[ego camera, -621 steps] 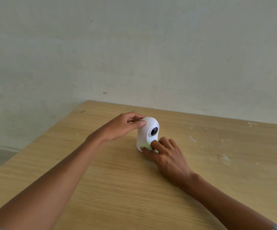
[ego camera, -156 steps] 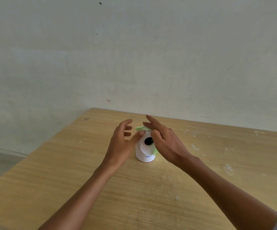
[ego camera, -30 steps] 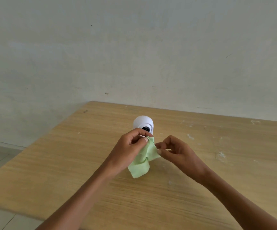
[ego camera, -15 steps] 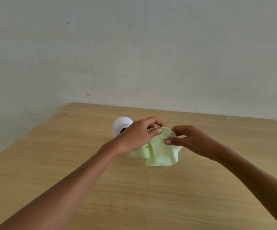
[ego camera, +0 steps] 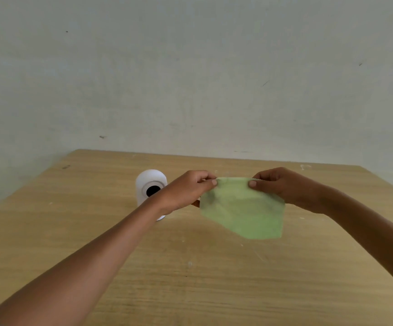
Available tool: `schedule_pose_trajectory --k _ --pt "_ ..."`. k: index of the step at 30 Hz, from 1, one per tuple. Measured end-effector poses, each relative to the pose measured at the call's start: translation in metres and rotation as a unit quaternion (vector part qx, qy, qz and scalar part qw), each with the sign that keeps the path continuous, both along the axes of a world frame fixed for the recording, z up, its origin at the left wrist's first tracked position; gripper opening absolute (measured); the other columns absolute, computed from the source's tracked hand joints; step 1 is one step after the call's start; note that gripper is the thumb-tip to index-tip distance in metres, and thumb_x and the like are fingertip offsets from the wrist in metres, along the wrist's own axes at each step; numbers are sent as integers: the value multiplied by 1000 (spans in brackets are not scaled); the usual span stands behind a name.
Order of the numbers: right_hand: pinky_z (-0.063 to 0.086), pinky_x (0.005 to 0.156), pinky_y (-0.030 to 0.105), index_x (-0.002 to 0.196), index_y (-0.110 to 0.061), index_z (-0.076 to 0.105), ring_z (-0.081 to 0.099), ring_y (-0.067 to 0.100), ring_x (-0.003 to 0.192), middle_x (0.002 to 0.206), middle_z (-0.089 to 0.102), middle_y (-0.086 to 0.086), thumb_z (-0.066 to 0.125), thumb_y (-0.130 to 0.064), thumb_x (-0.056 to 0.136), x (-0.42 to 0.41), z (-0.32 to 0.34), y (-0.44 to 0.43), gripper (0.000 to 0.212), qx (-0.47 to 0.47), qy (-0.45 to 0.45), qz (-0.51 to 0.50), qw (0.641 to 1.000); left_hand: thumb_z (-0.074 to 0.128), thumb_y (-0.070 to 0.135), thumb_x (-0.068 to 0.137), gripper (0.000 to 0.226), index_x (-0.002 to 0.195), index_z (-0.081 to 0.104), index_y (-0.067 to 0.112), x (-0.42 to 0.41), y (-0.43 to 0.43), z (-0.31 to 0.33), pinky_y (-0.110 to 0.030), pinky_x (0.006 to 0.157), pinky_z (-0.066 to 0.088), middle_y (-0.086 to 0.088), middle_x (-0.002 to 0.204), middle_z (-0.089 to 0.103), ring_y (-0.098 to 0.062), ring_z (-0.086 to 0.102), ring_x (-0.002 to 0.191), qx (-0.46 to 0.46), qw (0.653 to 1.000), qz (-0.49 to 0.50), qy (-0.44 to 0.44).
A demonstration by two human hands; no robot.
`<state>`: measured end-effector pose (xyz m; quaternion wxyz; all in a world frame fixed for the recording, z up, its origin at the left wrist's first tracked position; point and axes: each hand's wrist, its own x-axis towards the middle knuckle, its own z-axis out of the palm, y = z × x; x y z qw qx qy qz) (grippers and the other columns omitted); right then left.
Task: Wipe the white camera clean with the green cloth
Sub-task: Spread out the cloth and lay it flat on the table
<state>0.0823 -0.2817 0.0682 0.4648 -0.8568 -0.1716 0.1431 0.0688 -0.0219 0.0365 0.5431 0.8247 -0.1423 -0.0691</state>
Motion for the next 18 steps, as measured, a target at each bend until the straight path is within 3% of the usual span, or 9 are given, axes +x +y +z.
schedule_pose_trajectory --k 2,4,6,8,9,11,14,18 --pt "52 77 34 98 -7 74 67 20 81 90 72 15 64 -37 94 0 -1 -4 32 -4 20 1 1000 46 25 103 30 86 64 7 0 -6 0 -36 80 59 -6 82 63 -18 63 79 -47 997 -9 58" --pt "52 73 30 94 -9 75 66 19 80 88 71 10 63 -36 94 1 -1 -8 29 6 49 6 999 42 27 103 32 80 58 11 1 -14 0 -40 76 55 -5 78 57 -20 59 71 -118 985 4 127" --pt "53 70 27 93 -11 75 68 19 79 89 72 6 63 -35 95 2 -2 -10 27 15 71 10 997 42 45 104 41 91 60 11 5 -16 -1 -37 71 55 -7 83 60 -21 61 71 -168 964 3 206" --pt "54 68 27 93 -11 76 70 18 79 89 74 6 63 -34 95 4 -4 -13 27 12 86 13 996 47 67 94 60 107 62 10 7 -15 -2 -34 71 58 -9 95 66 -21 64 78 -151 952 -40 263" --pt "55 69 27 94 -10 76 70 18 79 89 74 6 63 -33 96 6 -5 -14 27 10 92 11 996 54 66 91 61 112 64 10 9 -15 -4 -33 74 57 -8 100 67 -20 65 83 -115 957 -64 258" --pt "55 72 30 98 -7 76 70 21 82 93 74 9 63 -32 96 9 -8 -16 28 2 100 10 995 68 45 92 48 121 67 7 12 -17 -9 -31 81 54 -3 105 69 -16 65 90 -49 976 -75 196" --pt "54 77 33 101 -12 75 70 20 86 100 75 9 63 -32 96 15 -8 -18 24 -37 86 1 996 70 15 94 29 122 66 8 21 -20 -18 -33 88 58 -8 111 73 -17 69 99 -77 990 -8 117" --pt "52 75 31 99 -17 75 68 16 82 96 76 6 62 -26 97 21 -5 -18 16 -72 -7 -35 997 68 15 95 10 105 68 18 33 -22 -17 -31 78 60 -2 101 75 -19 72 94 -61 996 58 -25"
